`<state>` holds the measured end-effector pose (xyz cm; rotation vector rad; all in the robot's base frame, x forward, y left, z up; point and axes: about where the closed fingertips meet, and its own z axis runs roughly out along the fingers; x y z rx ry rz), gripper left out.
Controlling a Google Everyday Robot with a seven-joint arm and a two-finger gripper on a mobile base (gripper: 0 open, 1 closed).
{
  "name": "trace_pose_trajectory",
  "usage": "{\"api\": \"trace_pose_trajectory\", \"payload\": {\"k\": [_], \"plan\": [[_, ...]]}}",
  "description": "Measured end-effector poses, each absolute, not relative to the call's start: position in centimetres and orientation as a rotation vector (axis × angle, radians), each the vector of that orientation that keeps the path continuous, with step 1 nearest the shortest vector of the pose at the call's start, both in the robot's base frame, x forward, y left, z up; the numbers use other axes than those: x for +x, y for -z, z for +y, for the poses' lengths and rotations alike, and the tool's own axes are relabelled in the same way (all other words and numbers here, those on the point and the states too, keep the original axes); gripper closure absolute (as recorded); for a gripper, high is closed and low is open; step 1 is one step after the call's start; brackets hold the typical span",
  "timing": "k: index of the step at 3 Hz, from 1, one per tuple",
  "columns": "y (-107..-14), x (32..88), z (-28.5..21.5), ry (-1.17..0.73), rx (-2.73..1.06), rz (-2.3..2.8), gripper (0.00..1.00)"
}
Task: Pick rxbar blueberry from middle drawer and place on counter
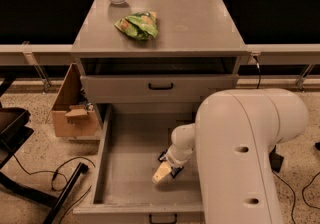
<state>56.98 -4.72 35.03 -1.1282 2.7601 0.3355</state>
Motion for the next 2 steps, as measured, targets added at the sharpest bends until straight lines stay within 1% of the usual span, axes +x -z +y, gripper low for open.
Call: {"api": "trace_pose_trajectory", "payload": {"k": [1, 2], "plan": [[-35.91, 56.52, -3.93, -0.193, -1.215, 2.726, 0.0], [-35.16, 55.58, -3.04, -0.216, -1.235, 2.743, 0.0]]}}
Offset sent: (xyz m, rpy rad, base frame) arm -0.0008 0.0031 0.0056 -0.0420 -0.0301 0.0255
